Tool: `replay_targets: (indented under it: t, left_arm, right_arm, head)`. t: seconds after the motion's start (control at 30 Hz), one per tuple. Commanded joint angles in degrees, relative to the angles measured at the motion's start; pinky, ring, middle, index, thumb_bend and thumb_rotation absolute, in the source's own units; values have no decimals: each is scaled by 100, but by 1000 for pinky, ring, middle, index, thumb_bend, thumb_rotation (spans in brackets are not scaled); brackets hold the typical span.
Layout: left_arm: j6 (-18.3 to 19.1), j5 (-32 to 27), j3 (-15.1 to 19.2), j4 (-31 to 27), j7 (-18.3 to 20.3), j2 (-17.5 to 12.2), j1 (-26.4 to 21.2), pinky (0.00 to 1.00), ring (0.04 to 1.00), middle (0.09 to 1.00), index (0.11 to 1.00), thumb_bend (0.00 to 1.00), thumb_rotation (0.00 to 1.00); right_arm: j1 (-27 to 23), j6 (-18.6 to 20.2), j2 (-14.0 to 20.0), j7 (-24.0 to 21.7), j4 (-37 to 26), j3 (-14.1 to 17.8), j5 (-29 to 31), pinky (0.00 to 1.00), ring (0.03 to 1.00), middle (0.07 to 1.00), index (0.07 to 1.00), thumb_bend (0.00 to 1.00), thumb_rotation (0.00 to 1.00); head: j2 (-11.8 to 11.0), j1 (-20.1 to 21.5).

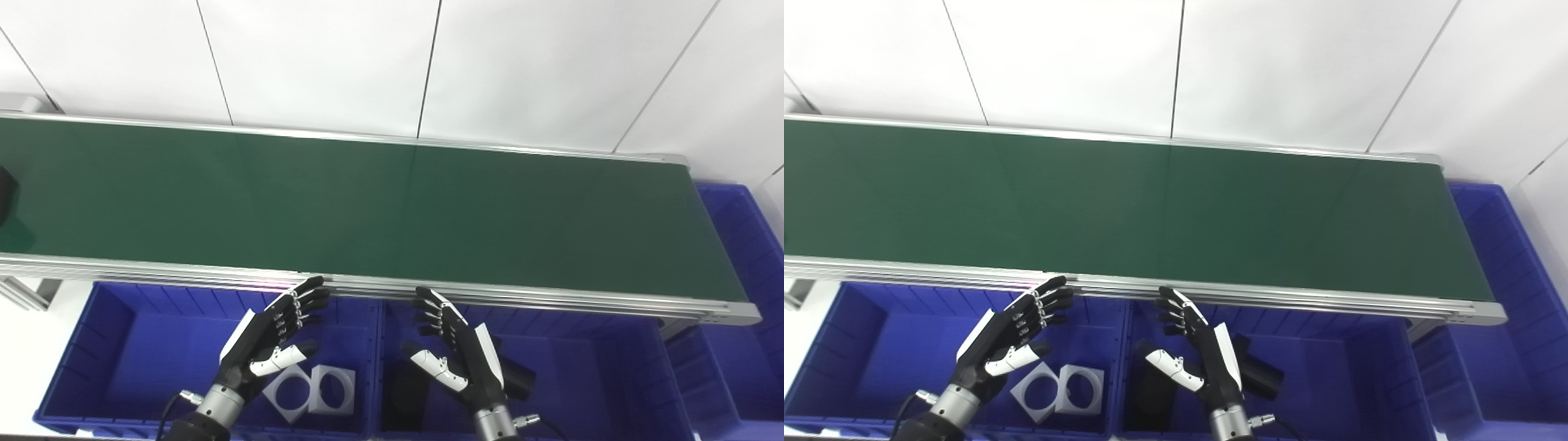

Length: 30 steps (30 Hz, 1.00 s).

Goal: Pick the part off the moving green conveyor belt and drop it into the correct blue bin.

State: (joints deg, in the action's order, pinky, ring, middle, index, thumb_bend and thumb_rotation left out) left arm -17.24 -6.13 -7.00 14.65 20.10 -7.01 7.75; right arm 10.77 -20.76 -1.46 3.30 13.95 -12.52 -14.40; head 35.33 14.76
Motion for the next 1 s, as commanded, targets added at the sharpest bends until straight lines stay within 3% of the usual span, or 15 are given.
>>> replay_targets:
  t: [0.0,0.97]
  left_arm:
    - [-259,-75,22,-67,14,4,-119,779,839,849,883,949,514]
    - [-233,-107,13,-59,-3,53,-117,781,835,843,879,958,493]
  right_arm:
    - [-72,-232,-50,41,-93,-4,24,684,753,803,856,711,615]
    - [-79,-304,3,13,-53,14,90,688,756,806,862,701,606]
  head:
    - [0,-3]
    - [-48,-90]
